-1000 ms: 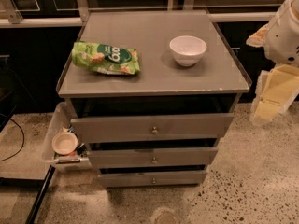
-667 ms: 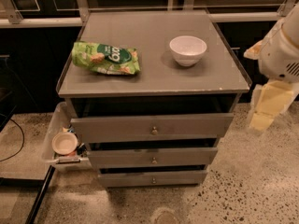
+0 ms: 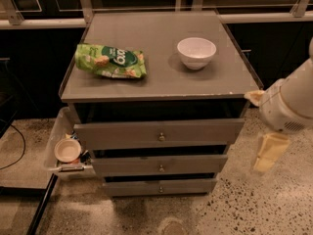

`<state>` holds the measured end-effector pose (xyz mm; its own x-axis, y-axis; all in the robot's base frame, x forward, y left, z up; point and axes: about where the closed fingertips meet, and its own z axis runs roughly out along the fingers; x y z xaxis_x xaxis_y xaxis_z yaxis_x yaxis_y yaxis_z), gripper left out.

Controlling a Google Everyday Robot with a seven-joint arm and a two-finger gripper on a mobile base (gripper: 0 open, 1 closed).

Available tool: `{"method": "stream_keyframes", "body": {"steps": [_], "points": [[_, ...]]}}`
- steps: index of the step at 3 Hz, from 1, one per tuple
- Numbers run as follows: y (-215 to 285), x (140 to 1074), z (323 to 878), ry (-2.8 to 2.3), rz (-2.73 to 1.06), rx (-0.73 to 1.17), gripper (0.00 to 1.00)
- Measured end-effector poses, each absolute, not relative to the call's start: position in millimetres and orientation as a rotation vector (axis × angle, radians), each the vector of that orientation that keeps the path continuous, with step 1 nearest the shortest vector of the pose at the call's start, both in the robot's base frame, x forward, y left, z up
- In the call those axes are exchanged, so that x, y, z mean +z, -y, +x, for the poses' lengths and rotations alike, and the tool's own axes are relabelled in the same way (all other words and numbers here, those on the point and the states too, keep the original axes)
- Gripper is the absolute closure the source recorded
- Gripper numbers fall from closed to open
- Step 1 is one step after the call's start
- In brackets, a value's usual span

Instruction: Open bottom drawer

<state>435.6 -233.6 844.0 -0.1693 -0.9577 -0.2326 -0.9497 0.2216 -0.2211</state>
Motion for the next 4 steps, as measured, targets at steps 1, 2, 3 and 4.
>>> {"method": "stream_keyframes", "body": {"steps": [1, 2, 3, 4], "points": [[237, 791, 435, -2.056, -1.829, 0.015, 0.0], [239, 744, 436, -1.991, -1.887, 0.05, 0.0], [239, 744, 436, -1.992, -1.887, 0.05, 0.0], [236, 704, 433, -1.996, -1.882, 0.079, 0.0]]}}
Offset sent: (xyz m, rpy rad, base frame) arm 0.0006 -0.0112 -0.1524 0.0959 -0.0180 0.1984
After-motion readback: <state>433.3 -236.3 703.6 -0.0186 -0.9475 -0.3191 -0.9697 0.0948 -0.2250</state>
